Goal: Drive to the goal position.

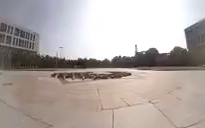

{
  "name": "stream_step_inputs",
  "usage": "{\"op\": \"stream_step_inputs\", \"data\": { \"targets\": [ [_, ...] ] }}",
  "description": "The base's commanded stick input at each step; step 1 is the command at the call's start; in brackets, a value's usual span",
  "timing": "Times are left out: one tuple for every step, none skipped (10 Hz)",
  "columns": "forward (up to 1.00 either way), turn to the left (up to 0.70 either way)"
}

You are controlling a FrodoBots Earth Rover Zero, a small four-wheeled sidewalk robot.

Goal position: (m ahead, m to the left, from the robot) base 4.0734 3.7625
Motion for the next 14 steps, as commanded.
{"op": "stream_step_inputs", "data": {
  "targets": [
    [0.7, 0.35],
    [0.7, 0.35],
    [0.7, 0.35],
    [0.7, 0.11],
    [0.7, 0.02],
    [0.58, 0.0],
    [0.31, 0.0],
    [0.05, 0.0],
    [0.04, 0.0],
    [0.05, 0.0],
    [0.05, 0.0],
    [0.04, 0.0],
    [0.05, 0.0],
    [0.05, 0.0]
  ]
}}
